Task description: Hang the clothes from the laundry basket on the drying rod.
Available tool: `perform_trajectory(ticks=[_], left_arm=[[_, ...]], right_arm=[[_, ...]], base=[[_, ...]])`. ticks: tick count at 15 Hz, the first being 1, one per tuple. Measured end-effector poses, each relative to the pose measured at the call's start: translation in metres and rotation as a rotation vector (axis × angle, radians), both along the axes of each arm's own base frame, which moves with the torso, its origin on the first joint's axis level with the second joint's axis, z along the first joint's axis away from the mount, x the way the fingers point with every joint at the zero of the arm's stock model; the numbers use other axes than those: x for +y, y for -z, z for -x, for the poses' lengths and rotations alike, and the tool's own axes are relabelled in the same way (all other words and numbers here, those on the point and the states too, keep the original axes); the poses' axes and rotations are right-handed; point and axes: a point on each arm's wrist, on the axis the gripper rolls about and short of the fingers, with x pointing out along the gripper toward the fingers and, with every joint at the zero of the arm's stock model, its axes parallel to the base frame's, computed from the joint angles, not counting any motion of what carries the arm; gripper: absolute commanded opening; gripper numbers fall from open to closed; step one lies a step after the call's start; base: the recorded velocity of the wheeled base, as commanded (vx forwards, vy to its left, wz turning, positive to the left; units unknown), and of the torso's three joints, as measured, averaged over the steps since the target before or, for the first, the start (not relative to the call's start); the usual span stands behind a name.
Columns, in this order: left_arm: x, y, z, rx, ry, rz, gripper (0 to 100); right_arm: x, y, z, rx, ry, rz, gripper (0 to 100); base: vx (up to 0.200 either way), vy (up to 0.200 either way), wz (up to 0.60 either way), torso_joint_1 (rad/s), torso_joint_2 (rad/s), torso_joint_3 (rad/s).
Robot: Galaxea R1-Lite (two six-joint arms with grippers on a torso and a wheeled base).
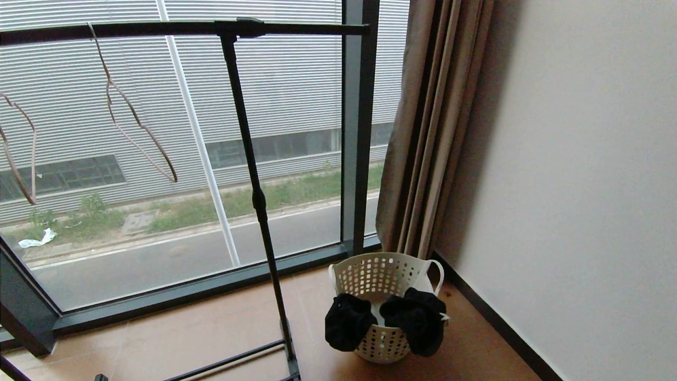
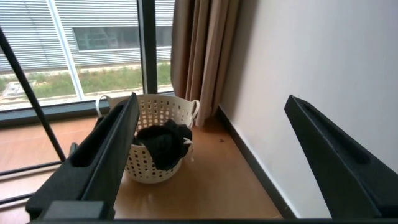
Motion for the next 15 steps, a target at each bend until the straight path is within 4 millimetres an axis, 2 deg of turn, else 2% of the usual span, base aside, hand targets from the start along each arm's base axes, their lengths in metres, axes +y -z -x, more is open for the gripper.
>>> perform_trajectory(ticks=[5,12,15], left_arm=[[0.0000,0.0004,-0.0001,0.002,0.001,-0.001,100],[-0.0001,0.0002,-0.0001,0.001,0.003,-0.006,100],[-0.0001,0.0004,-0.0001,0.002,0.003,-0.006,100]], right_arm=[[0.0000,0.0000,0.0000,0.000,0.000,0.001,100],[0.0000,0.0001,0.0000,0.001,-0.001,0.002,100],[0.0000,0.0000,0.0000,0.000,-0.002,0.002,100]], base=[[0.000,0.000,0.00,-0.096,0.35,0.247],[0.000,0.000,0.00,-0.006,0.02,0.013],[0.000,0.000,0.00,-0.001,0.01,-0.120]])
